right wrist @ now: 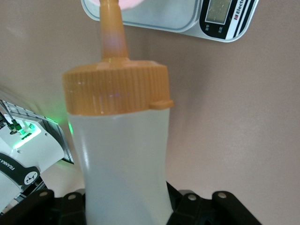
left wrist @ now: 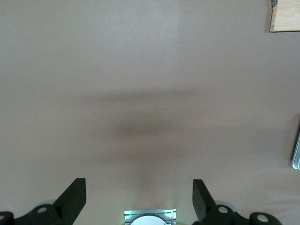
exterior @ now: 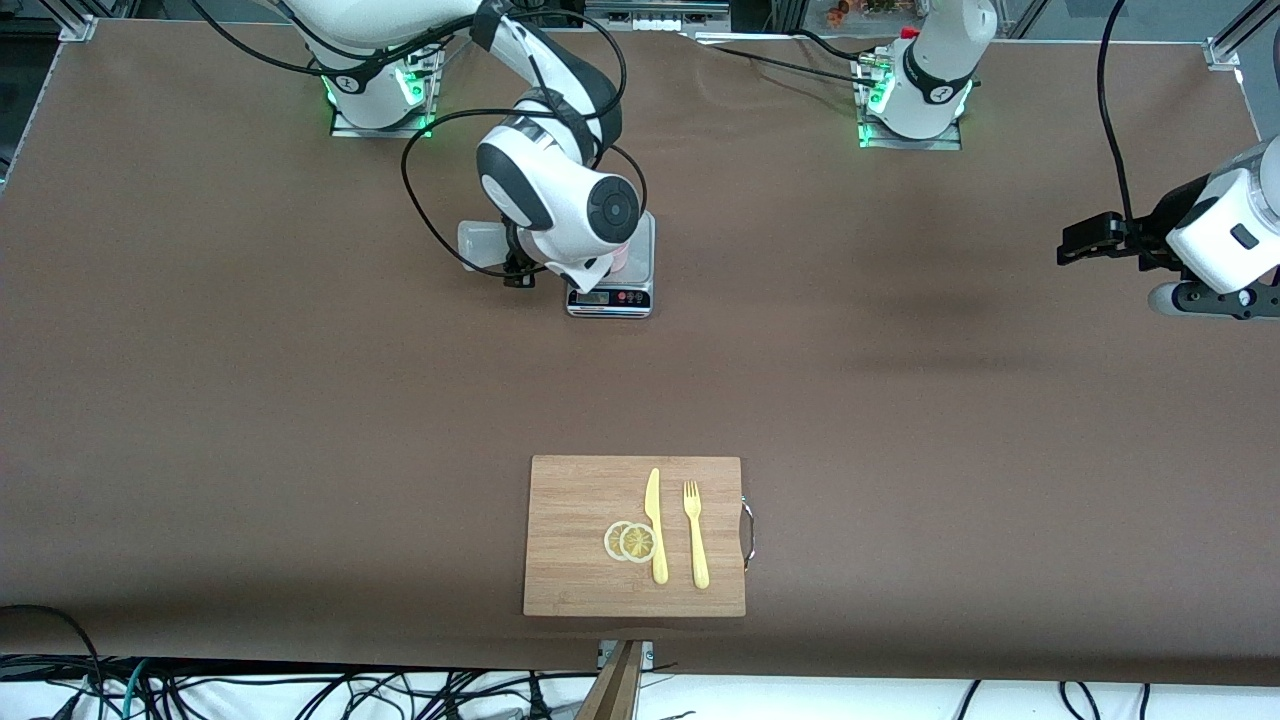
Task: Add sauce to pink cup with both arms
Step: 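Tilt the bottle nozzle into the pink cup with the right gripper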
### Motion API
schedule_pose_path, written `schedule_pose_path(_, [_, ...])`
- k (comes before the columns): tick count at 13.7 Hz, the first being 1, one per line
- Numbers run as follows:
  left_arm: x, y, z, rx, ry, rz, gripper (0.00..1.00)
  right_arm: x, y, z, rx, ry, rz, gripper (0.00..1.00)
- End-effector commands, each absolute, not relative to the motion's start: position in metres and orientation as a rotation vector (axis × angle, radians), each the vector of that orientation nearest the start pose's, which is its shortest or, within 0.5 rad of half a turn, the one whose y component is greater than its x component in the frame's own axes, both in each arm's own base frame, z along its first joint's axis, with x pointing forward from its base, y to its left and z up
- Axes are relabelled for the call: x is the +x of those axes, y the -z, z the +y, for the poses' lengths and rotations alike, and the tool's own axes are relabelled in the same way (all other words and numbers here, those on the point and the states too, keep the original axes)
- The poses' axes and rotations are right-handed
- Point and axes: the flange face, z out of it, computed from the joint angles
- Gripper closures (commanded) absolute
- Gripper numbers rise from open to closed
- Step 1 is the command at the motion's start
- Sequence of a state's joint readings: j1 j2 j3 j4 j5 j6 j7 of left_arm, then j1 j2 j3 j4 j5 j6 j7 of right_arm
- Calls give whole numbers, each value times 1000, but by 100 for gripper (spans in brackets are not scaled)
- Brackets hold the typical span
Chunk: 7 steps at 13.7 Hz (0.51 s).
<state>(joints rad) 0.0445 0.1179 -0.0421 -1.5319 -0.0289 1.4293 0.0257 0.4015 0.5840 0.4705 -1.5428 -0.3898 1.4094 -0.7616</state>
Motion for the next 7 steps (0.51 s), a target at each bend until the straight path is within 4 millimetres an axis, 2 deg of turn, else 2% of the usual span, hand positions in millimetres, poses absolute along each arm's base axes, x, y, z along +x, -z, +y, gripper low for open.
schedule_pose_path(1, [575, -571, 3, -3155, -353, 70, 0, 444, -325, 428, 1793, 907, 2068, 100])
schedule_pose_path(7, [575, -571, 3, -3155, -353, 70, 0, 438, -325, 434, 1771, 899, 2065, 100])
